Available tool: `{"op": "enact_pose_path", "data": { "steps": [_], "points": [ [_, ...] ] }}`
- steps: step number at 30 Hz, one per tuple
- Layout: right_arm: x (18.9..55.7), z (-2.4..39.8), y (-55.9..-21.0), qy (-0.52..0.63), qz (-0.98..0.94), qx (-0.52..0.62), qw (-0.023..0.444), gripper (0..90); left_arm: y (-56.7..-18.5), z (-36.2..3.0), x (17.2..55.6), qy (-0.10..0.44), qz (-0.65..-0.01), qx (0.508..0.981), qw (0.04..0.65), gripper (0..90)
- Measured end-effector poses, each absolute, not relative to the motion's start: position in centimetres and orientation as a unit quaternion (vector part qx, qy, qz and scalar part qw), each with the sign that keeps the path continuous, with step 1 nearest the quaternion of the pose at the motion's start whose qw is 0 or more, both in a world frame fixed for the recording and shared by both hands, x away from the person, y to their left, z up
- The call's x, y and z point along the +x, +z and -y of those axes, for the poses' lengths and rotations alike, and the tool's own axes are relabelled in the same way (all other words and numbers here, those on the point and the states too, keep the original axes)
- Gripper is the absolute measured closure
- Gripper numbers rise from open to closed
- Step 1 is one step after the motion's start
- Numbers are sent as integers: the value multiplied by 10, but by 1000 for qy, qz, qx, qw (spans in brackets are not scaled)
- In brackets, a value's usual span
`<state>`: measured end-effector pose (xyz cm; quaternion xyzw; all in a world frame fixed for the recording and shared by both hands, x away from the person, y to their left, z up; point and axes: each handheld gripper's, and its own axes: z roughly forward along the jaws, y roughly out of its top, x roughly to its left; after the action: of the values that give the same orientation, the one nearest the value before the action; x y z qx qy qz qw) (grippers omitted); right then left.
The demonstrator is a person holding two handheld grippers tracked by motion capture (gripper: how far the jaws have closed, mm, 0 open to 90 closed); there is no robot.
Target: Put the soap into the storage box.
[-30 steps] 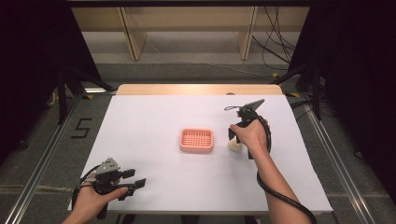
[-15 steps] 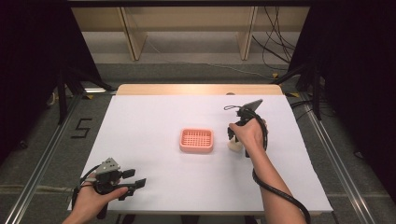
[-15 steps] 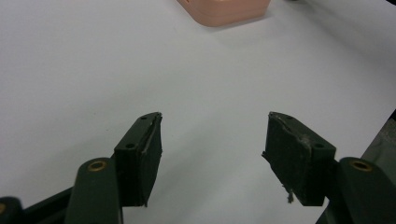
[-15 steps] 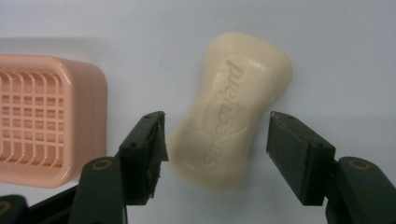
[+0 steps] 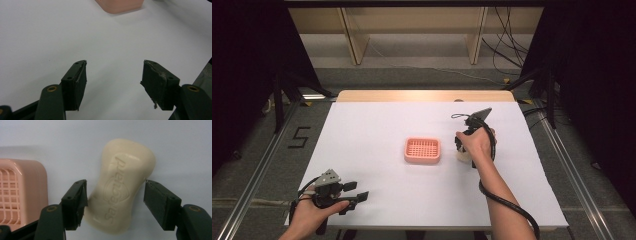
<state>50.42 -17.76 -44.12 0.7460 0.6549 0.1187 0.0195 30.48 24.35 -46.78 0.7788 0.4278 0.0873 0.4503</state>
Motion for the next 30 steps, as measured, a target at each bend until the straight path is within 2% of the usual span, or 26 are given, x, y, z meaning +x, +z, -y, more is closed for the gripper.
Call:
{"op": "enact_pose_path", "data": {
  "steps": [5,7,11,25,30],
  "points": [
    [506,176,-445,114,-655,747,18,351,-468,-243,305,85,-428,778,451,360],
    [507,171,-446,109,-633,766,2,356,-468,-243,305,85,-428,778,452,360],
    [509,175,-451,105,-655,748,17,363,-468,-244,305,86,-426,780,450,360],
    [514,168,-452,74,-662,746,20,493,-469,-243,305,84,-427,779,452,360],
    [514,167,-452,66,-682,728,19,495,-469,-243,305,84,-426,780,451,361]
  ]
}}
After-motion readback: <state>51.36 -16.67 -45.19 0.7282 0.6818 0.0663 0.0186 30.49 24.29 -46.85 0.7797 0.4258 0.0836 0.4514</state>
